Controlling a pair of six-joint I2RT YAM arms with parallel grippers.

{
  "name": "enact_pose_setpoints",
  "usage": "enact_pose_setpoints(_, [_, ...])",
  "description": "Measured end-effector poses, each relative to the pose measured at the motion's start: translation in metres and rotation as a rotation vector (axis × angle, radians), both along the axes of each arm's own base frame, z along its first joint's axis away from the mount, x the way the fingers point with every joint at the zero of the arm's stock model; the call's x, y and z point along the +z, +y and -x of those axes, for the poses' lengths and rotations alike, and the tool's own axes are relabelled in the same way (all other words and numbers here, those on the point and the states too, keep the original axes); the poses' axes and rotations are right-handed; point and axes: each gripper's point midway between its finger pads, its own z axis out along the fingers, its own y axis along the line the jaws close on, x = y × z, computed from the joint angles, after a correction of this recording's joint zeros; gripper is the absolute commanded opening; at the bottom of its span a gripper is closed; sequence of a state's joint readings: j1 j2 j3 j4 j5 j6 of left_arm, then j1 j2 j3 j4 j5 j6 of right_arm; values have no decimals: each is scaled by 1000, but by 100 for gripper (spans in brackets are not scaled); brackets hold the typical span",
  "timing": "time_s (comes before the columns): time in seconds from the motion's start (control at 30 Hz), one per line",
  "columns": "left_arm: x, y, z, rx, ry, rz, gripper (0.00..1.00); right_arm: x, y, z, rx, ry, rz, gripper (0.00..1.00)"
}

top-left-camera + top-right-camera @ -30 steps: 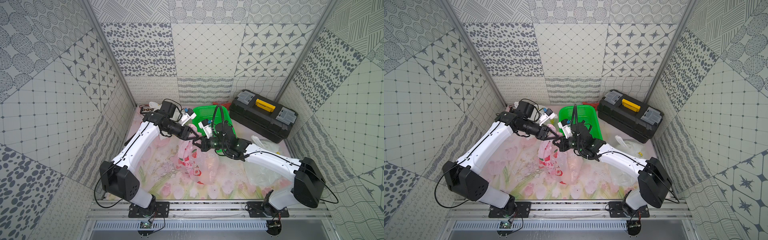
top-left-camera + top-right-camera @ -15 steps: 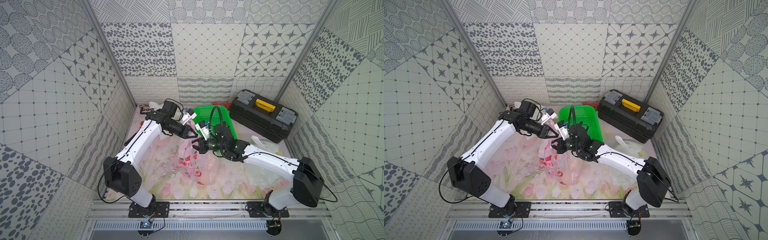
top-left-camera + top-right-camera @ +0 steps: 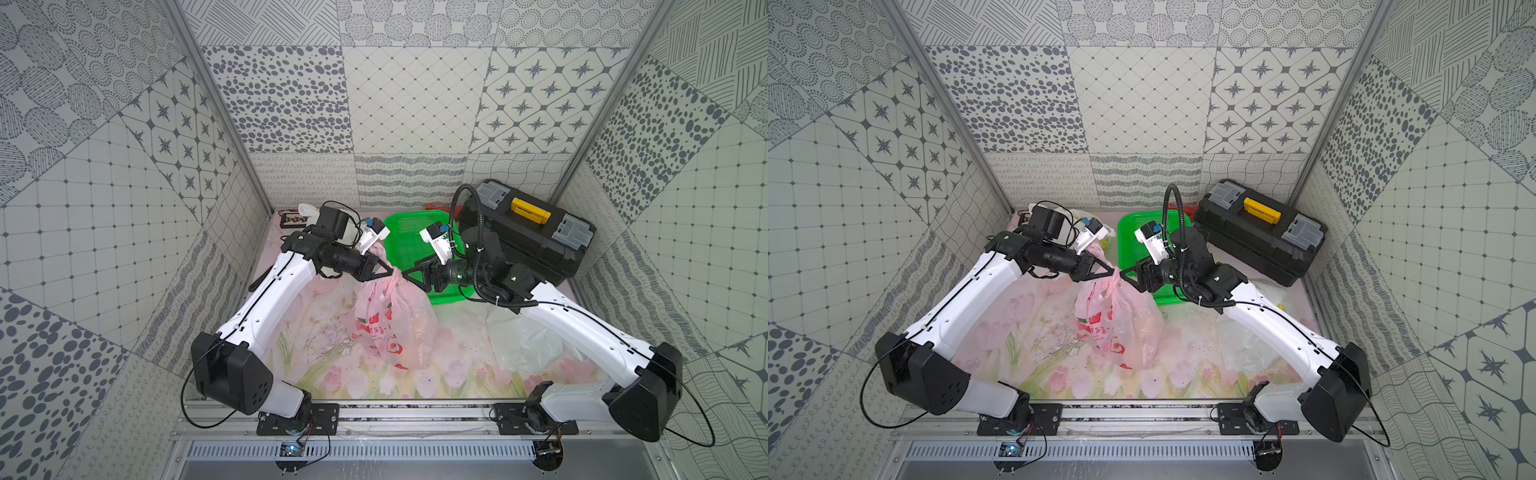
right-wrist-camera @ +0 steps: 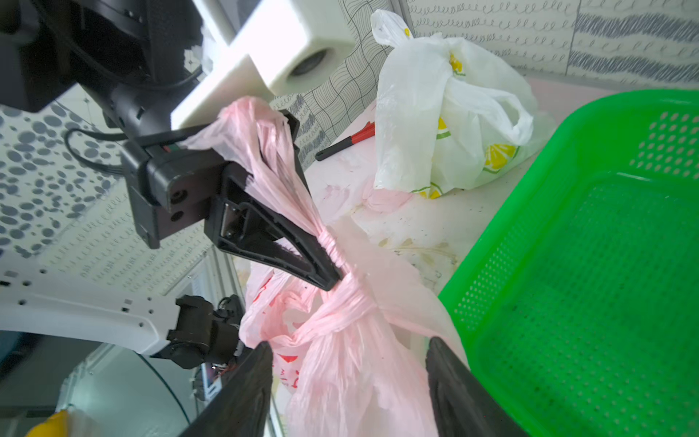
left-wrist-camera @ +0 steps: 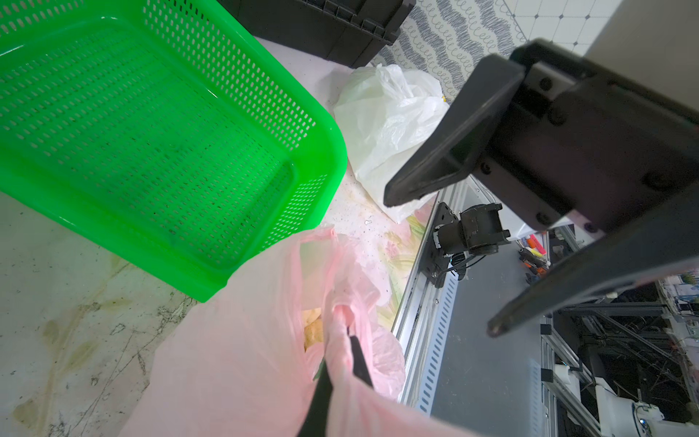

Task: Place the pears into plastic bags & tie knots
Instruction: Tie the plastic bag at the center of the board.

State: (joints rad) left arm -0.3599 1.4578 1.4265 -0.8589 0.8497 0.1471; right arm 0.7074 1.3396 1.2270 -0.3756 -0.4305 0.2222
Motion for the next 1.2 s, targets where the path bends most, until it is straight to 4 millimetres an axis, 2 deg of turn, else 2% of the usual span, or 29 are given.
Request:
enact_pose_setpoints(0.1, [0,0,0,1,-8,4,0,-11,3,-3,29,-3,58,72])
enact_pose_setpoints(0.27, [4,0,0,0,-30,14,0,-39,19,-5,83,58,96,75])
enact_pose_setpoints(0.4, [6,0,1,-1,-36,17,0,-50,31,0,122,104,92,71])
enact_pose_setpoints(0.57, [6,1,2,-1,-38,18,0,-51,44,2,144,114,71,64])
enact_pose_setpoints(0.63, [7,1,2,-1,-41,19,0,-52,47,1,144,121,67,59])
enact_pose_setpoints(0.77, [8,1,2,0,-45,21,0,-51,51,-1,137,128,60,41])
enact_pose_setpoints(0.9, [9,1,3,3,-46,22,0,-52,52,-3,127,122,62,16])
enact_pose_setpoints(0.97, [9,1,2,5,-48,21,1,-52,52,-4,121,112,68,9])
enact_pose_setpoints(1.03, [10,1,2,7,-48,20,13,-53,53,-5,113,99,74,0])
enact_pose_setpoints(1.13, [12,3,6,10,-53,26,39,-53,52,-16,66,50,89,0])
enact_pose_setpoints(1.2, [12,5,11,8,-60,27,47,-57,48,-23,28,22,99,0])
